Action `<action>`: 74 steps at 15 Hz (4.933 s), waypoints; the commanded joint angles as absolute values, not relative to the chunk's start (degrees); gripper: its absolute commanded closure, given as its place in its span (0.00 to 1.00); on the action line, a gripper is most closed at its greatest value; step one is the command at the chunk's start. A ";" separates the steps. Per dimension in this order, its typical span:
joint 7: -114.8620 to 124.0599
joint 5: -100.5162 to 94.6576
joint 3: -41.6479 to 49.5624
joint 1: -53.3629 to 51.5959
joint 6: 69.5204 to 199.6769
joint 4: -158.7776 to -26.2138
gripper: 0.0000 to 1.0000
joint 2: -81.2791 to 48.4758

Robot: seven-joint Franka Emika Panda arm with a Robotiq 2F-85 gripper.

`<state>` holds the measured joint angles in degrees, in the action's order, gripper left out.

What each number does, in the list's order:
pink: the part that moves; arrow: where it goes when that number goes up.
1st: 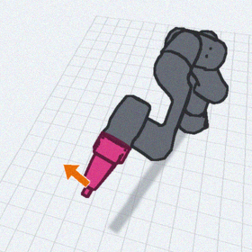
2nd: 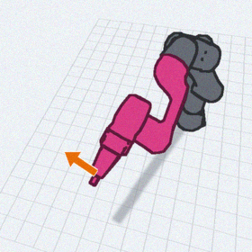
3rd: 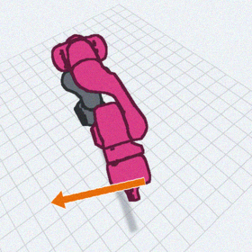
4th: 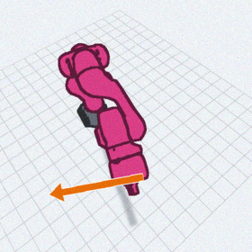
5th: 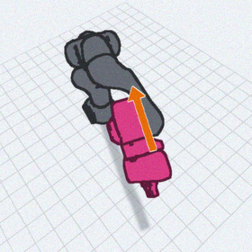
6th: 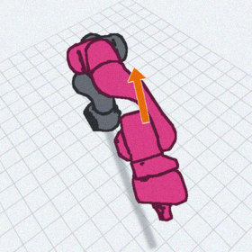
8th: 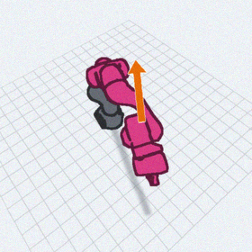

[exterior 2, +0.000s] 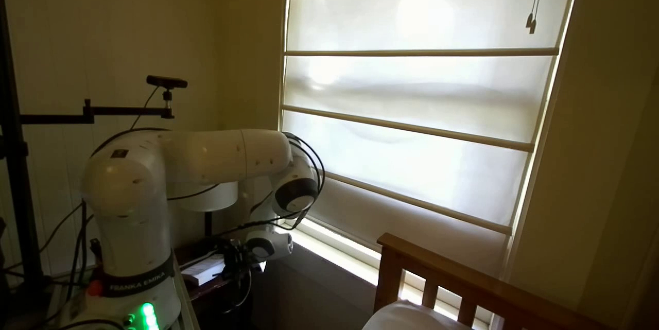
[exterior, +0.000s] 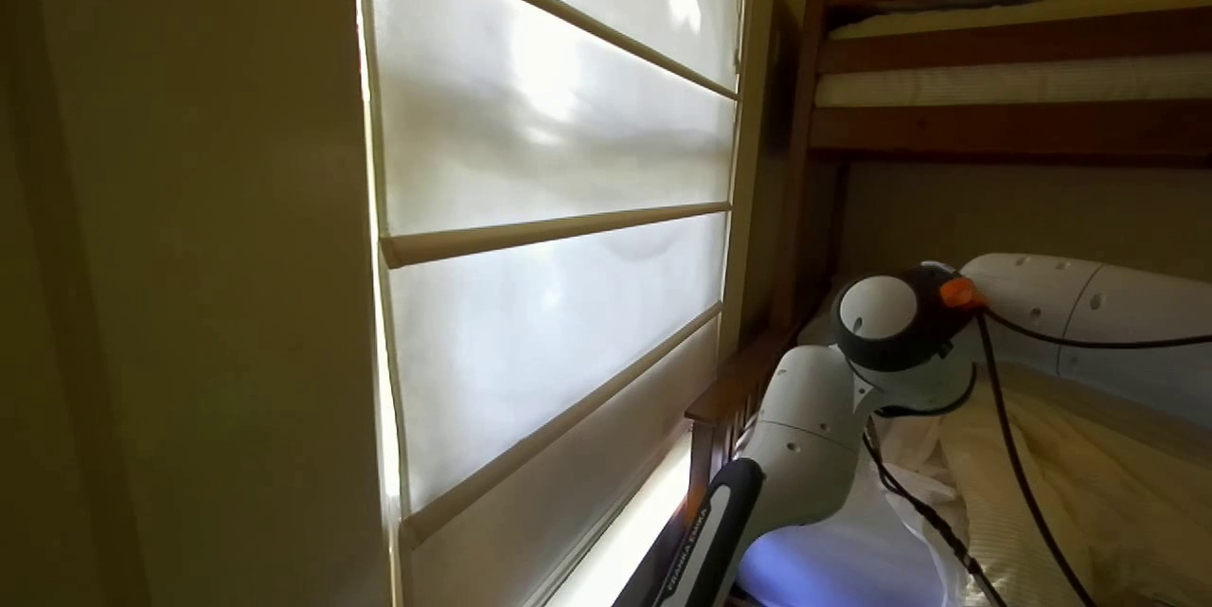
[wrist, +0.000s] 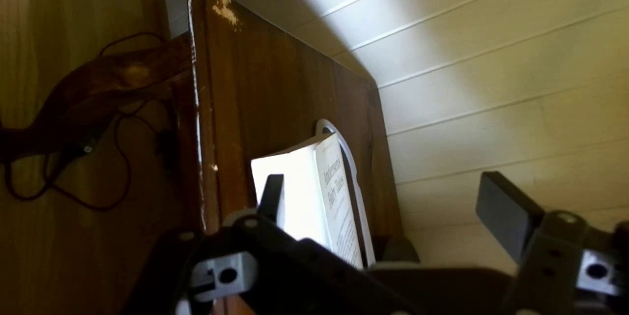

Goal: Put the book on the headboard

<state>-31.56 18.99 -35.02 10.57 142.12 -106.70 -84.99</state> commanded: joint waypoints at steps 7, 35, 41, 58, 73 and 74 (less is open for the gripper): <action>-40.02 37.82 -25.00 -8.78 133.04 -93.76 0.00 -85.04; -47.60 61.09 -23.51 -19.58 144.58 -91.01 0.00 -85.09; -50.89 64.47 -23.58 -18.26 149.80 -90.85 0.00 -85.11; -52.36 73.34 -16.55 -27.52 138.75 -86.69 0.00 -85.09; -52.11 80.03 -11.84 -31.84 137.99 -84.48 0.00 -85.43; -52.05 79.97 -11.69 -32.13 137.59 -84.45 0.00 -85.41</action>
<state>-52.39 78.35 -13.03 -29.93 139.51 -85.87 -84.98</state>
